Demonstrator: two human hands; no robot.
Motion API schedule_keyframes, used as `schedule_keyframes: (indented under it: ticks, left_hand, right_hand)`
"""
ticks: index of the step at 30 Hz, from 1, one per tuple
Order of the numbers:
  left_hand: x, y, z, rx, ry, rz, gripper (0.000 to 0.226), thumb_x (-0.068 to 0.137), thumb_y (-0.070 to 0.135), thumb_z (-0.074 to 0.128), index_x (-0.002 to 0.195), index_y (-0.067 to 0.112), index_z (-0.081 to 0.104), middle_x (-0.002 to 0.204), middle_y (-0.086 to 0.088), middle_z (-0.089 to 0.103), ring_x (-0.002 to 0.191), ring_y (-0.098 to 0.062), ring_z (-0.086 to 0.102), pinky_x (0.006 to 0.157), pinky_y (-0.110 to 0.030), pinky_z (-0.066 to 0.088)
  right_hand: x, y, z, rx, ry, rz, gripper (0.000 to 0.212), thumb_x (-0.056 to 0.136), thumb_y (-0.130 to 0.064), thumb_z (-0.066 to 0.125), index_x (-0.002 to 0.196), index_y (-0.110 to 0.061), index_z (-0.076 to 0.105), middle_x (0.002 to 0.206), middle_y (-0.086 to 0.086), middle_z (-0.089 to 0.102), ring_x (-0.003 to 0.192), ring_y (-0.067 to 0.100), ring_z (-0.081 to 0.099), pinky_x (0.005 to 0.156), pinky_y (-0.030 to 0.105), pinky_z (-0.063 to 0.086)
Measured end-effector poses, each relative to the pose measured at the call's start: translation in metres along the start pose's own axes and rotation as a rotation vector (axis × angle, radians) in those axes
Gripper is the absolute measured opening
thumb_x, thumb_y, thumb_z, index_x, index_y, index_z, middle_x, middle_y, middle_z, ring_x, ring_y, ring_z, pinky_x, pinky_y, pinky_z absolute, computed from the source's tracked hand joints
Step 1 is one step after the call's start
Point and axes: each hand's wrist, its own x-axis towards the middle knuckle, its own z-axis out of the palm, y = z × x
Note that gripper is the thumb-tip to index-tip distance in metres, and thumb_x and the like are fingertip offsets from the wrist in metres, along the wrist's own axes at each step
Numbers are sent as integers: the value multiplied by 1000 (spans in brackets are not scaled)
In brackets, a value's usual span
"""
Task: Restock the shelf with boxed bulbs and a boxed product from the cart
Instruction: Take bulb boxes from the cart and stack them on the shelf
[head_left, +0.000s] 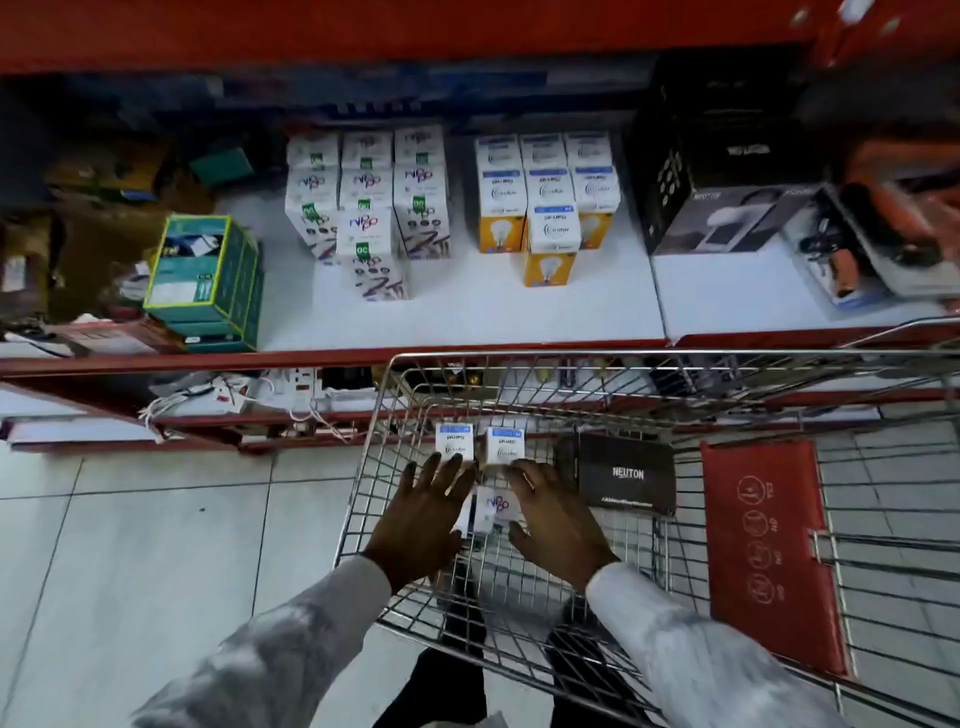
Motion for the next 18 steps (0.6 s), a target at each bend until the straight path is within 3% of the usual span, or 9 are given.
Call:
schedule_keyframes:
  ticks: [5, 8, 11, 18]
  left_hand:
    - [19, -8, 24, 100, -115, 2, 94, 86, 30, 68, 159, 17, 11, 167, -12, 16, 154, -37, 14, 124, -55, 17]
    - [27, -10, 32, 141, -146, -8, 88, 82, 25, 71, 154, 16, 24, 159, -13, 33, 147, -38, 29, 119, -54, 27]
    - [32, -13, 36, 132, -147, -22, 76, 80, 15, 68, 148, 14, 35, 147, -11, 48, 136, -35, 42, 110, -50, 38]
    - [24, -13, 24, 57, -81, -22, 69, 79, 10, 66, 143, 14, 41, 140, -9, 52, 130, -32, 48, 105, -44, 43]
  right_hand:
    - [22, -9, 37, -95, -135, 46, 78, 78, -36, 67, 146, -12, 35, 150, 10, 39, 134, 31, 40, 101, 44, 44]
    - [34, -14, 53, -149, -159, 95, 85, 76, -33, 71, 148, -11, 32, 149, 12, 41, 133, 34, 41, 101, 46, 42]
    - [42, -16, 60, -173, -155, 138, 78, 77, -23, 69, 146, -12, 34, 146, 12, 45, 131, 34, 43, 100, 44, 42]
    - [37, -20, 41, -95, -143, 171, 63, 75, -18, 69, 134, -16, 46, 134, 6, 53, 126, 27, 46, 98, 39, 45]
